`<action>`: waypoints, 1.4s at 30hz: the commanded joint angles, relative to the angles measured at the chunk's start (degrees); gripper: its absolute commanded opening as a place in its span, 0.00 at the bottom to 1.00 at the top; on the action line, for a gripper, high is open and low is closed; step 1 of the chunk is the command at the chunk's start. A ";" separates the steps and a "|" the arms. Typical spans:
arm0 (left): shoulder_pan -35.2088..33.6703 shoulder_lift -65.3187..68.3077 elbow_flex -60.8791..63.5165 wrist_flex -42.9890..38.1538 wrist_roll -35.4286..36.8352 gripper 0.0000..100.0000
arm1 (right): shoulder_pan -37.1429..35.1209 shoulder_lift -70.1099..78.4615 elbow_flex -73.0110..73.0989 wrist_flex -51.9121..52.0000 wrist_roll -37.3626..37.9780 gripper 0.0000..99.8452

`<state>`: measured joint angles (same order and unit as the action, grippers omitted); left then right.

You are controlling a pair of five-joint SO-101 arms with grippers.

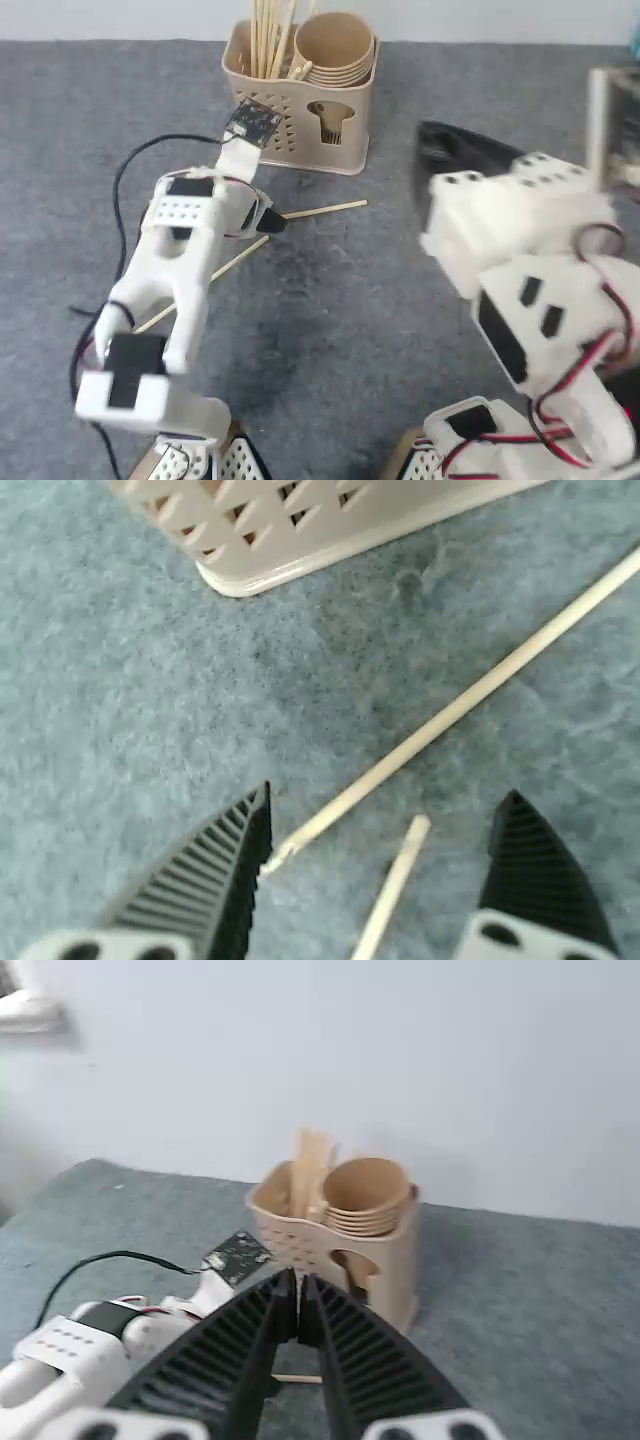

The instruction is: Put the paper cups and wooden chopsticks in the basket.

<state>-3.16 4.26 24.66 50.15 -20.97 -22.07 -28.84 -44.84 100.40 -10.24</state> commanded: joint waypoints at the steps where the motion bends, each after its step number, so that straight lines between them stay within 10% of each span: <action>1: 0.53 5.27 -8.84 4.13 -4.66 0.33 | 3.38 -4.44 8.00 0.92 1.14 0.01; 9: 0.53 20.13 -23.69 12.04 -10.46 0.32 | 6.29 -19.12 33.14 -11.38 1.14 0.01; 22: 3.96 24.53 -28.35 23.12 -16.70 0.01 | 5.93 -54.46 81.93 -48.40 1.23 0.01; 42: 9.23 24.44 -30.37 29.89 -16.18 0.03 | 6.29 -60.18 85.27 -45.85 3.25 0.01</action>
<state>5.36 29.58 -2.15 79.34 -36.88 -16.26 -88.88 40.62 53.71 -8.22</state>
